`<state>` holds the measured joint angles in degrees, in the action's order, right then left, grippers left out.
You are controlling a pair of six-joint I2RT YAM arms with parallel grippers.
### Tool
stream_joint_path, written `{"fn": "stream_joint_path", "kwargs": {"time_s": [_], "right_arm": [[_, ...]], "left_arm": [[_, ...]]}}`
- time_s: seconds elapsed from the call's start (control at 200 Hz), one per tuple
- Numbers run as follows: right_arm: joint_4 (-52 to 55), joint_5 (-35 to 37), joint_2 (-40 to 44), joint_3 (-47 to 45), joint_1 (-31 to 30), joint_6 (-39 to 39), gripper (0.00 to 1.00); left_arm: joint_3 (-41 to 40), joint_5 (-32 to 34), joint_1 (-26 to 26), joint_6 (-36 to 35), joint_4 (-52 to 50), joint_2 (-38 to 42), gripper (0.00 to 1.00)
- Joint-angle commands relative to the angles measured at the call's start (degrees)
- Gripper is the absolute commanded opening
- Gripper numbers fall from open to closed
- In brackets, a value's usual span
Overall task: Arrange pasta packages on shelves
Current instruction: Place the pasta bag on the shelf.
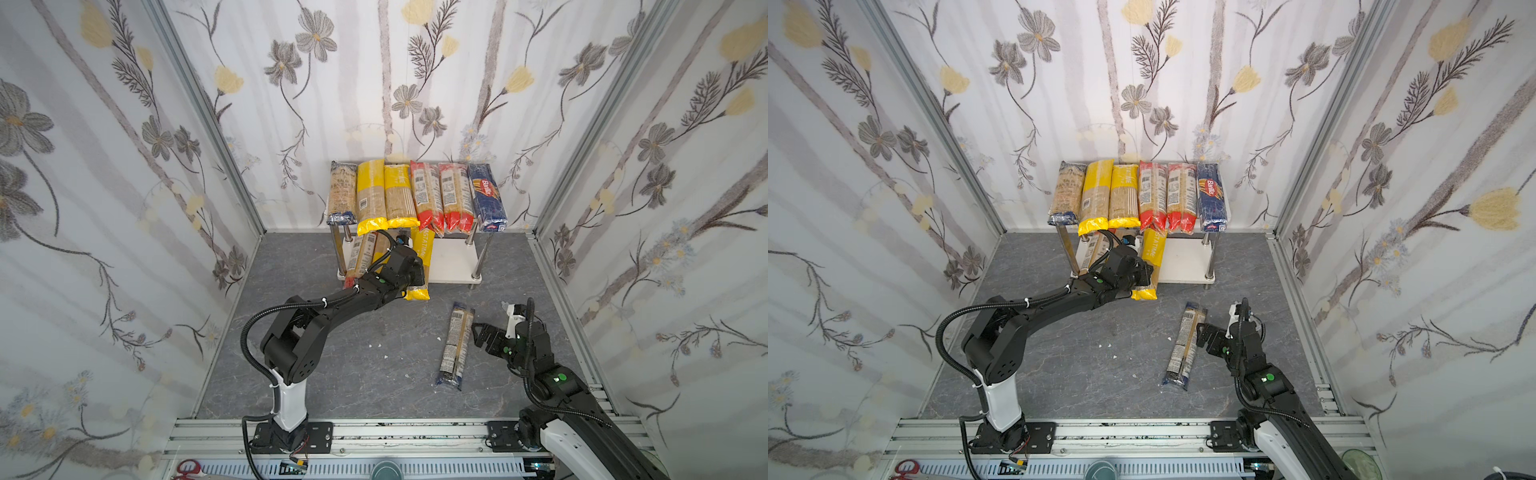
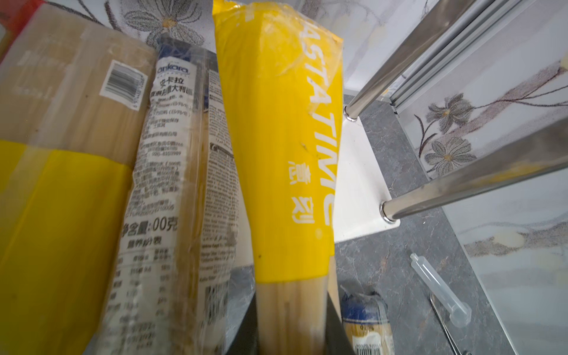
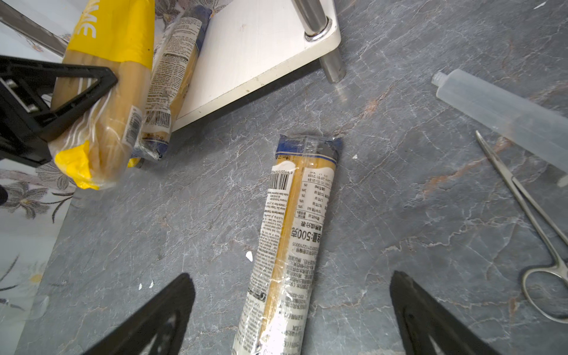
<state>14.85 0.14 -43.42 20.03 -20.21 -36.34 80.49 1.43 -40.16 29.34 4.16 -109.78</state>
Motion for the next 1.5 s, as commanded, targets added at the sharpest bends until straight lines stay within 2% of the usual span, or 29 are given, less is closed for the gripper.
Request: {"fn": "stream_joint_path", "kwargs": {"time_s": [0.0, 0.235, 0.505, 0.585, 0.679, 0.719, 0.774, 1.119, 1.359, 1.494], "right_arm": [[0.2, -1.2, -0.05, 0.48, 0.71, 0.78, 1.0], [-0.35, -2.38, -1.09, 0.8, 2.45, 1.4, 1.0], [-0.78, -3.83, -1.23, 0.83, 4.19, 1.95, 1.0], [-0.85, -4.1, -1.23, 0.63, 4.47, 1.98, 1.0], [-0.96, -4.36, -1.32, 0.66, 4.56, 2.01, 1.0], [-0.97, -4.36, -1.32, 0.63, 4.57, 2.06, 1.0], [-0.95, -4.42, -1.41, 0.69, 4.64, 2.05, 1.0], [-0.03, -4.25, -1.31, 0.57, 4.63, 1.96, 1.0], [0.87, -3.83, -1.56, 0.28, 3.94, 1.03, 1.0], [1.31, -1.59, -1.93, 0.05, 1.02, -0.53, 1.0]], "left_arm": [[3.53, -1.21, 0.77, -0.41, 8.67, -2.27, 0.0], [8.56, -2.95, 1.18, 0.15, 8.71, -7.83, 0.0], [12.11, -3.71, 2.82, 1.49, 8.67, -12.15, 0.14], [12.41, -3.85, 3.38, 2.31, 8.69, -13.19, 0.33], [12.32, -4.17, 3.49, 2.86, 8.71, -13.94, 0.68], [12.37, -4.63, 3.59, 3.16, 8.61, -14.29, 0.76], [12.24, -5.65, 3.53, 3.62, 8.75, -14.57, 0.82], [5.8, -6.87, 2.96, 4.73, 10.59, -8.76, 0.88], [-1.65, -6.63, 1.79, 5.22, 12.36, -2.49, 0.9], [-8.41, -5.5, -0.04, 6.09, 13.7, 1.55, 0.92]]}}
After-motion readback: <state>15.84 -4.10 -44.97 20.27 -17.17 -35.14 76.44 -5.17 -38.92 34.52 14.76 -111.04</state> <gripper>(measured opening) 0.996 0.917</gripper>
